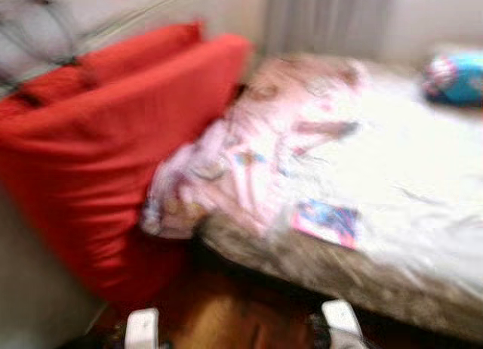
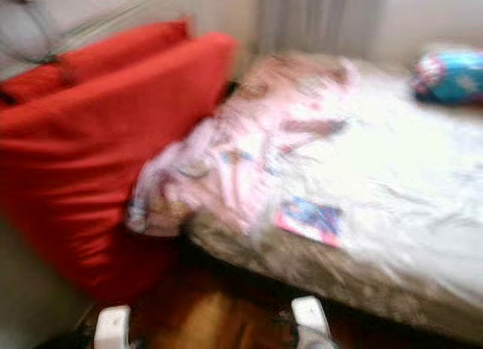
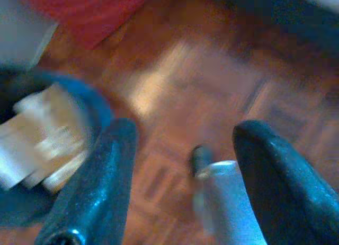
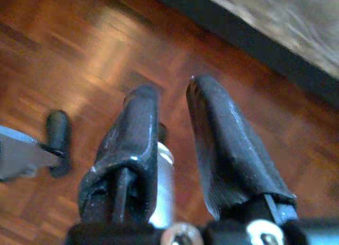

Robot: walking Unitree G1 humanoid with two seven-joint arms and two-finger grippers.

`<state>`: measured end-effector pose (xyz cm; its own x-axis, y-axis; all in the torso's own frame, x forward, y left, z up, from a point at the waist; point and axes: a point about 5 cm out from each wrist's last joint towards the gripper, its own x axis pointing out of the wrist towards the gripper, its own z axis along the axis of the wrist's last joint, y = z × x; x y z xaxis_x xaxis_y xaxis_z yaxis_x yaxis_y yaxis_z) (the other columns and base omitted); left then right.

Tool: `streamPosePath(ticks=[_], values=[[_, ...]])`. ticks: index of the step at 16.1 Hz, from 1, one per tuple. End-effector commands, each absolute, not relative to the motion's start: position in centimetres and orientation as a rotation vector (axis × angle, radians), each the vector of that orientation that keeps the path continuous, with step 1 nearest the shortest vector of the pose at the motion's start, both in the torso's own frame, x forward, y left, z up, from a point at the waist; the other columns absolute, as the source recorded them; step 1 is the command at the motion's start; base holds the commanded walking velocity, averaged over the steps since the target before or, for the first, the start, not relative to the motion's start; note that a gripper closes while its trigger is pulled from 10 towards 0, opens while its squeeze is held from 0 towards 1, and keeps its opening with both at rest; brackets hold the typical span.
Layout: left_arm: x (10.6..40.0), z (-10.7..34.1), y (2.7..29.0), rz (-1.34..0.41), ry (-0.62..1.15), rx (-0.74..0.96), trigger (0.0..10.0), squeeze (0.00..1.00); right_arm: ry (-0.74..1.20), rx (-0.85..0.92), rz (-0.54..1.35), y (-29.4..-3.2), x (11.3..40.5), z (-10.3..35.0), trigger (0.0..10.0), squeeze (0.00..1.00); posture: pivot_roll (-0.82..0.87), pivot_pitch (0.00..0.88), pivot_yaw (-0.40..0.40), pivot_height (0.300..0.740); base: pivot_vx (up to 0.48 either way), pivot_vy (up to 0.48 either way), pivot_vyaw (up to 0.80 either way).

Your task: Clean up the room

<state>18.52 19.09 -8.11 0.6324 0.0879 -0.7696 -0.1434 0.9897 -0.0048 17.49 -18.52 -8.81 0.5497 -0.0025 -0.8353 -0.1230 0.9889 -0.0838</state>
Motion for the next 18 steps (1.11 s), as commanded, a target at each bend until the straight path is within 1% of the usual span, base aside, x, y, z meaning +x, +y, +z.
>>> streamPosePath(ticks=[1, 5, 18], values=[[17.10, -8.11, 23.43, 0.223, 0.958, -0.030, 10.0, 0.00, 0.893, 0.121, -0.126, -21.82, 19.30, -7.34, 10.0, 0.00, -0.09, 0.013, 0.042, 0.740, 0.000, 0.000, 0.00], [17.08, -8.11, 23.44, 0.225, 0.959, -0.033, 10.0, 0.00, 0.870, 0.143, -0.135, -21.76, 19.39, -7.26, 10.0, 0.00, -0.09, 0.013, 0.043, 0.740, 0.000, 0.000, 0.00], [17.09, -8.10, 23.45, 0.226, 0.956, -0.040, 10.0, 0.00, 0.883, 0.090, -0.106, -21.82, 19.46, -7.23, 10.0, 0.00, -0.09, 0.014, 0.045, 0.740, 0.000, 0.000, 0.00]])
